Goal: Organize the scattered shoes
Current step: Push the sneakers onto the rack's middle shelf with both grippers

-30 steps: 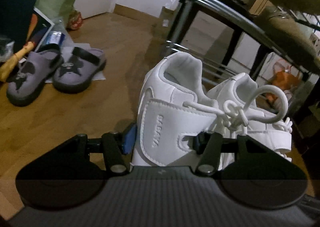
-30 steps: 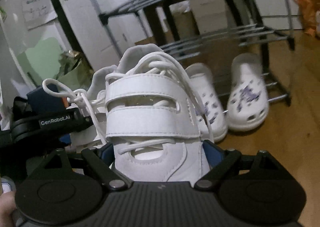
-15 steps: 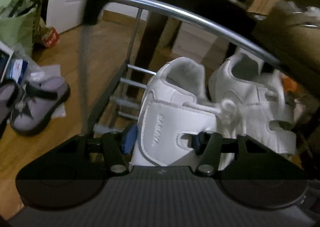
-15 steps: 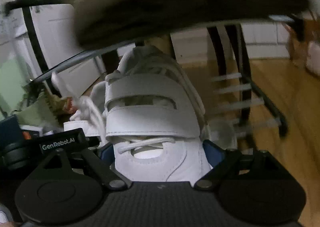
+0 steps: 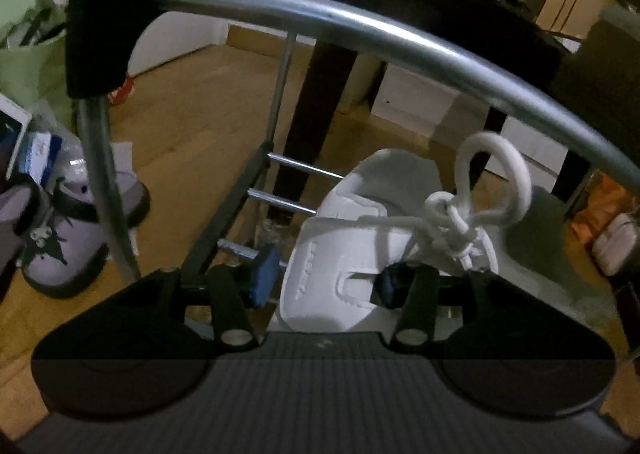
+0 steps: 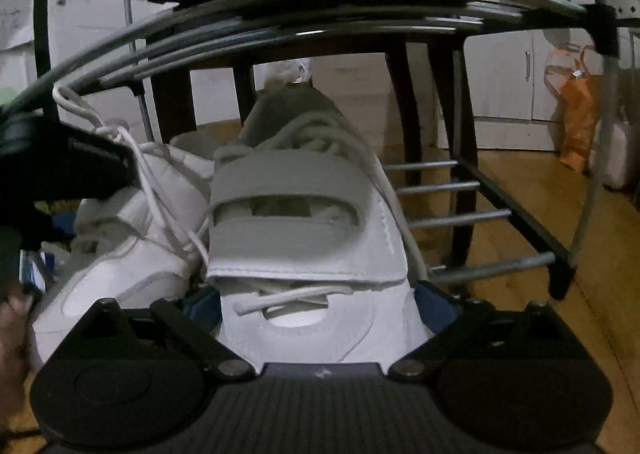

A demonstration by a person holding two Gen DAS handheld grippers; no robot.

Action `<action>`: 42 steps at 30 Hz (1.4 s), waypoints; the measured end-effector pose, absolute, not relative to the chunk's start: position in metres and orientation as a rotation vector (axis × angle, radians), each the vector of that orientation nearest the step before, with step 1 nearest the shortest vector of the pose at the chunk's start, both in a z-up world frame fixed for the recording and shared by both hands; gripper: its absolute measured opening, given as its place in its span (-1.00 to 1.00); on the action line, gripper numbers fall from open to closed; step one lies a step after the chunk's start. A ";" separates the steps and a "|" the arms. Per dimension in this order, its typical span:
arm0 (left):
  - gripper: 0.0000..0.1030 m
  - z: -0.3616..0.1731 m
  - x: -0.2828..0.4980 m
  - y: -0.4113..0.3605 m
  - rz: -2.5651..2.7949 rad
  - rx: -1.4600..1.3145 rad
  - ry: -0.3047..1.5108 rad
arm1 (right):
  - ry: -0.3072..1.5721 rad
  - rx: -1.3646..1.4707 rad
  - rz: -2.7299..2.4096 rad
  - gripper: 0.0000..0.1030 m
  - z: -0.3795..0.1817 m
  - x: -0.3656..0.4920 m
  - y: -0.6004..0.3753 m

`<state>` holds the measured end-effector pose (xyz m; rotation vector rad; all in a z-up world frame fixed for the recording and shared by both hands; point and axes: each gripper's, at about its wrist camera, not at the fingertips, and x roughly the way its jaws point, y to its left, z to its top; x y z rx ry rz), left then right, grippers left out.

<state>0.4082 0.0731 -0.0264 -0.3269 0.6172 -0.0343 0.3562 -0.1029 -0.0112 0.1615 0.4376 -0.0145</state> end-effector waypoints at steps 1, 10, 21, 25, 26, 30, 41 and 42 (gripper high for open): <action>-0.07 -0.026 0.408 0.074 -0.036 -0.323 0.620 | 0.441 0.163 -0.021 0.88 -0.009 0.362 -0.101; 0.04 -0.021 0.415 0.080 -0.062 -0.310 0.655 | 0.470 0.201 -0.024 0.89 0.000 0.380 -0.088; 0.20 -0.011 0.403 0.069 -0.036 -0.239 0.634 | 0.337 0.216 0.033 1.00 0.013 0.368 -0.090; 0.21 -0.010 0.401 0.075 -0.042 -0.260 0.644 | 0.239 0.157 0.063 0.99 0.020 0.327 -0.081; 0.23 -0.010 0.400 0.076 -0.044 -0.265 0.647 | 0.226 0.155 0.068 0.99 0.019 0.319 -0.080; 0.27 -0.010 0.398 0.082 -0.050 -0.286 0.657 | 0.188 0.216 0.092 0.99 0.001 0.267 -0.083; 0.27 -0.007 0.397 0.089 -0.067 -0.233 0.676 | 0.419 0.445 0.421 0.24 -0.067 0.274 -0.061; 0.27 -0.005 0.397 0.090 -0.064 -0.231 0.669 | 0.427 0.448 0.430 0.24 -0.065 0.279 -0.057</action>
